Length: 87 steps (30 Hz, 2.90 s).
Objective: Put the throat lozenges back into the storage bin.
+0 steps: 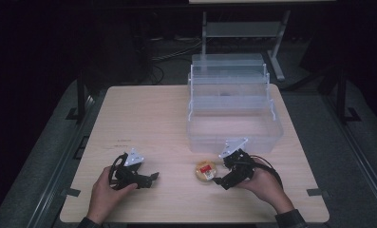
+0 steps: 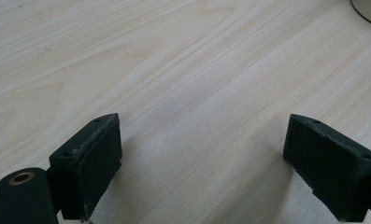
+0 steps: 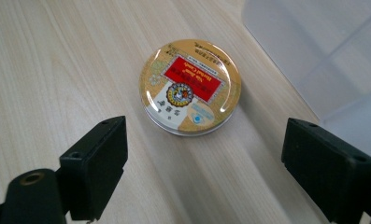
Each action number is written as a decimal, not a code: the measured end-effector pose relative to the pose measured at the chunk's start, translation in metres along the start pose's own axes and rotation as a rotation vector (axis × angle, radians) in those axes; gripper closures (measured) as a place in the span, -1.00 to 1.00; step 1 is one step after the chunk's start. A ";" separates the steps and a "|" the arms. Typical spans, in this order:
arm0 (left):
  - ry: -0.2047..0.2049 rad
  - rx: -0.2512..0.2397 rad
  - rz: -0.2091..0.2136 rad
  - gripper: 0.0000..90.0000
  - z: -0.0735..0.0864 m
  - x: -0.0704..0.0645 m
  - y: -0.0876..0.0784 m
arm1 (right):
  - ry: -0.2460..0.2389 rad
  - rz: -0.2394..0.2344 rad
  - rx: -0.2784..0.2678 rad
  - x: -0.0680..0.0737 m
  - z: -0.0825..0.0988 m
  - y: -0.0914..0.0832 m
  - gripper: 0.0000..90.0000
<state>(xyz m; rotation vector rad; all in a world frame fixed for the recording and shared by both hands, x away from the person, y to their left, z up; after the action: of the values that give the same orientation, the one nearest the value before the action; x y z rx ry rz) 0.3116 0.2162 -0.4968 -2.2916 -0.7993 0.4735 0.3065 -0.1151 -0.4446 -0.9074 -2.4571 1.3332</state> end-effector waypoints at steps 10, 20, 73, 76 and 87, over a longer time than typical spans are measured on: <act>-0.001 0.000 0.000 -0.76 0.000 0.000 0.000 | -0.031 -0.015 -0.003 0.006 -0.012 0.010 -0.69; -0.003 -0.003 -0.001 -0.76 0.000 0.000 0.000 | -0.039 -0.032 0.004 0.009 -0.021 0.022 -0.69; -0.001 0.001 -0.001 -0.76 0.000 0.000 0.000 | -0.081 -0.033 0.082 0.016 -0.029 0.058 -0.57; -0.001 0.000 -0.001 -0.76 0.000 0.000 0.000 | -0.079 -0.031 0.076 0.016 -0.029 0.056 -0.57; -0.003 -0.003 -0.002 -0.76 0.000 0.000 0.000 | -0.073 -0.029 0.070 0.015 -0.027 0.044 -0.57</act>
<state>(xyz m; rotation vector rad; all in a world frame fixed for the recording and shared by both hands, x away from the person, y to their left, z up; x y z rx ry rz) 0.3114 0.2159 -0.4968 -2.2935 -0.8041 0.4757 0.3253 -0.0695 -0.4663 -0.8181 -2.4496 1.4573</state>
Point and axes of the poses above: each handheld gripper's, and its own axes: y roughly forward along the jaws, z roughly out of its underside, x roughly to its left, the point moved 3 cm from there along y, roughly forward along the jaws, and after that the axes turned 10 degrees about z, right-handed, at the moved point
